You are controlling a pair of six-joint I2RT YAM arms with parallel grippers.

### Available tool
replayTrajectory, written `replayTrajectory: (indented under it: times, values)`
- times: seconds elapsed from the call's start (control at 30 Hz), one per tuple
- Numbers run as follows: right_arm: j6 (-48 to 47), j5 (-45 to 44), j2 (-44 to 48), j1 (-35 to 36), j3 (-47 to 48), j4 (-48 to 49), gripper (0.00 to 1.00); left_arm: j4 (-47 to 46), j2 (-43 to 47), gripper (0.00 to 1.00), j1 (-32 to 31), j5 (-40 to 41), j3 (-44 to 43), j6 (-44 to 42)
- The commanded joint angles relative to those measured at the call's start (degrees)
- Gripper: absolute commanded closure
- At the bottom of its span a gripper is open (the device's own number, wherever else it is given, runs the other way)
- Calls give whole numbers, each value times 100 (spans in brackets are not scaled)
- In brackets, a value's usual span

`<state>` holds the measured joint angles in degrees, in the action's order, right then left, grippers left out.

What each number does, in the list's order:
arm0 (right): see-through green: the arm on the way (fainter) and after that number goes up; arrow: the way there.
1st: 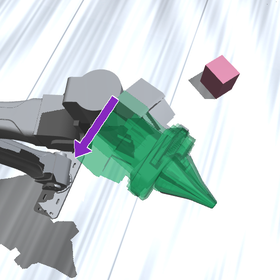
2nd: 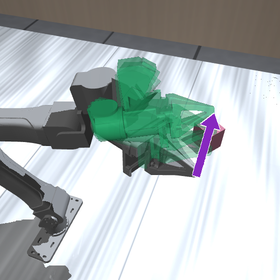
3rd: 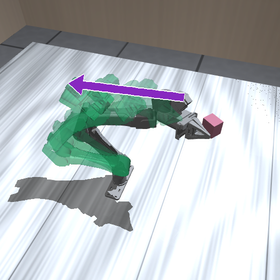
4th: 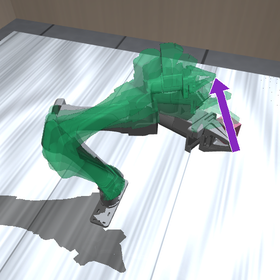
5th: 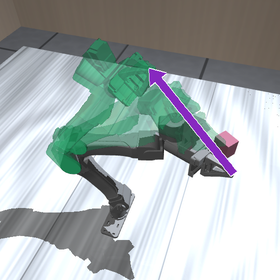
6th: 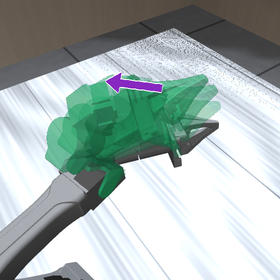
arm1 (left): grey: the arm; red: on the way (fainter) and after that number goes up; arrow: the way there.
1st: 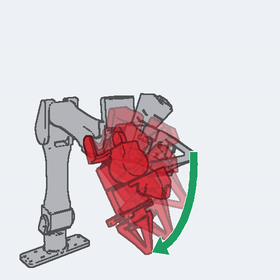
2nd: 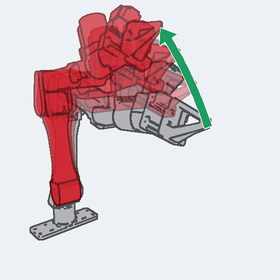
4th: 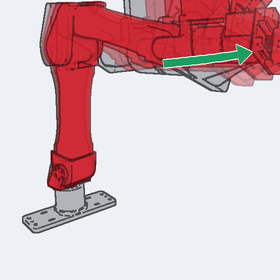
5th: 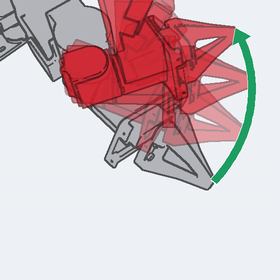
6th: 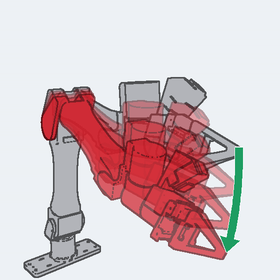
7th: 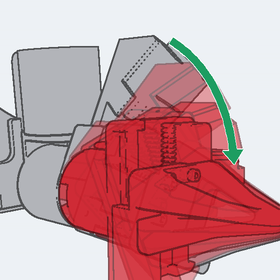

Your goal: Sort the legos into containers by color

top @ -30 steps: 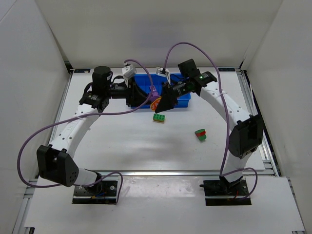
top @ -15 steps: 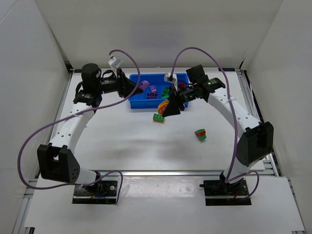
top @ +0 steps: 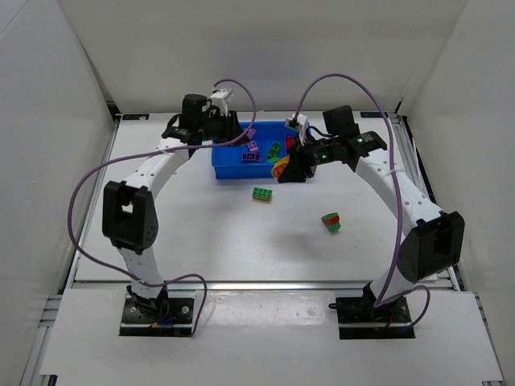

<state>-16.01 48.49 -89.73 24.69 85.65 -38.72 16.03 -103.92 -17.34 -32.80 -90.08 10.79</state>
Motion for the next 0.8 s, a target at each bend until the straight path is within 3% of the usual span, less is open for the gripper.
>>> replayTrajectory:
  times: [0.0, 0.57, 0.73, 0.77]
  values:
    - [203, -191, 123, -157, 136, 207, 97, 234, -303, 90, 3, 642, -369, 117]
    - [309, -42, -334, -632, 532, 101, 97, 164, -2115, 85, -15, 836, -1776, 169]
    - [292, -41, -448, -667, 629, 84, 97, 137, -2317, 60, -6, 801, -1934, 143]
    - [274, -50, -483, -658, 655, 84, 97, 154, -2326, 50, -6, 801, -1951, 143]
